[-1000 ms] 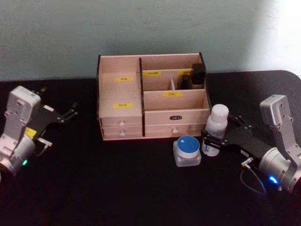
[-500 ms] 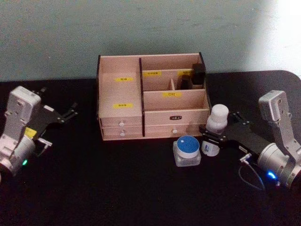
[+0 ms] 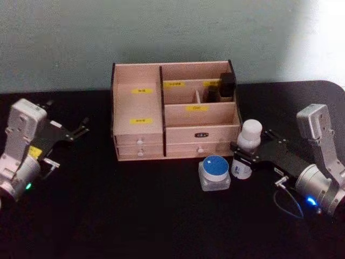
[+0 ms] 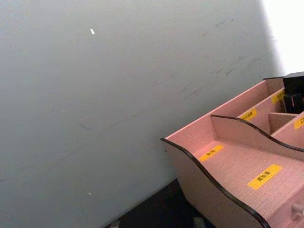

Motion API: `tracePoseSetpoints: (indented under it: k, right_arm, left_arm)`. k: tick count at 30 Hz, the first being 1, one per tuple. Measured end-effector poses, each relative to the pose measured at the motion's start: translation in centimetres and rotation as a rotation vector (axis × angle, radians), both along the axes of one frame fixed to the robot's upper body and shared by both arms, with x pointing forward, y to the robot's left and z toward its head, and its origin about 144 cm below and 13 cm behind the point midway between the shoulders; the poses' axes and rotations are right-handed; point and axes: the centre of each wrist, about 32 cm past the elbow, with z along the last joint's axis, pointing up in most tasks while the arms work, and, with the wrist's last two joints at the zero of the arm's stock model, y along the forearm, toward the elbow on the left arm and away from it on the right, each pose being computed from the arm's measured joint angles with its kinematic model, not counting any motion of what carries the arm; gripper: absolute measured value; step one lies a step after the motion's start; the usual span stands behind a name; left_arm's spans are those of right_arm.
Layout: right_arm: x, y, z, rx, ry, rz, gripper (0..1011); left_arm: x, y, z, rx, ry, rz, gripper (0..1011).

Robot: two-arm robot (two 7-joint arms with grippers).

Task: Pick up the facial cleanser and watermelon frost from the table and place them into the tiered storage box.

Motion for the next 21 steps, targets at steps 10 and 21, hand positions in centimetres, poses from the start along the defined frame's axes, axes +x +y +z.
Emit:
tracePoseSetpoints:
  k: [10,21]
  right_arm:
    - [-0.03,0.00,0.00,0.001,0.000,0.000,601]
    - [-0.03,0.00,-0.01,0.001,0.001,-0.001,602]
  left_arm:
    - [0.00,0.00,0.00,0.000,0.000,0.000,1001]
    - [0.00,0.00,0.00,0.000,0.000,0.000,1001]
